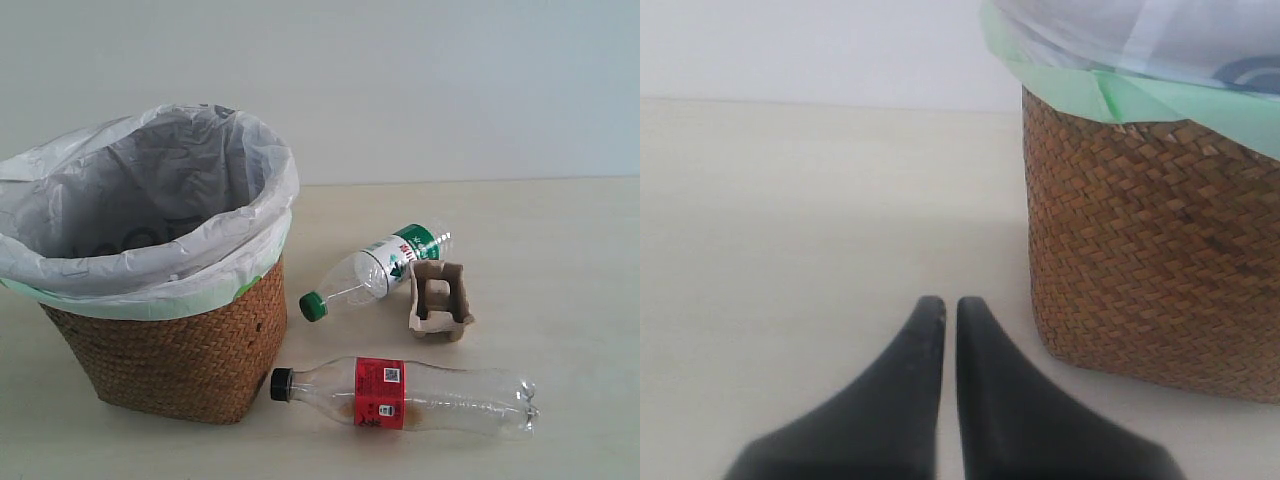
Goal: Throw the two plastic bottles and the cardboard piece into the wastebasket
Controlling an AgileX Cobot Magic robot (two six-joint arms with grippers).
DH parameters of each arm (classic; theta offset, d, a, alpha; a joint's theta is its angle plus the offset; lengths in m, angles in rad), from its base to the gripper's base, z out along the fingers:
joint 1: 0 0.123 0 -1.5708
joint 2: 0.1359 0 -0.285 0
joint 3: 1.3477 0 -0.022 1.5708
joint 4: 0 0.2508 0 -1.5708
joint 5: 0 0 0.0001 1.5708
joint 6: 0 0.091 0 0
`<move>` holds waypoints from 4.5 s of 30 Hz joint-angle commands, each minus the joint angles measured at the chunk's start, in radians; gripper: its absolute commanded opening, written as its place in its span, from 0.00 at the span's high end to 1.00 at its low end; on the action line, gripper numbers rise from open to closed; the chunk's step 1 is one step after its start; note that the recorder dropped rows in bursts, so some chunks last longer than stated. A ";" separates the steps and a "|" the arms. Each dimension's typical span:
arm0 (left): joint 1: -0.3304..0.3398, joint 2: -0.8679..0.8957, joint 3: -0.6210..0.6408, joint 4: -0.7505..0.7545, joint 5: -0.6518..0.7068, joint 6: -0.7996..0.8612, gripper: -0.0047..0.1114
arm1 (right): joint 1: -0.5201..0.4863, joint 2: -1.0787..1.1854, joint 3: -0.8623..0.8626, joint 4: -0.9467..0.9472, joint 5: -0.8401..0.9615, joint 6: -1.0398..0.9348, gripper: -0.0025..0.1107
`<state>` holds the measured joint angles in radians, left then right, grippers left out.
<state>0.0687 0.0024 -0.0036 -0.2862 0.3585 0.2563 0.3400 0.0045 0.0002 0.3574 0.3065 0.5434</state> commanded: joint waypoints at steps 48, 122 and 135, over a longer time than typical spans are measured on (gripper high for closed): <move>0.003 -0.002 0.004 0.003 0.001 0.005 0.93 | -0.003 0.319 -0.396 0.011 -0.171 -0.521 0.98; 0.003 -0.002 0.004 0.003 0.001 0.005 0.93 | 0.299 1.672 -1.016 -0.318 0.376 -1.387 0.43; 0.003 -0.002 0.004 0.003 0.001 0.005 0.93 | 0.299 1.684 -1.016 -0.330 0.372 -1.385 0.43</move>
<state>0.0687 0.0024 -0.0036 -0.2862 0.3585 0.2563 0.6387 1.6889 -1.0080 0.0312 0.6775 -0.8370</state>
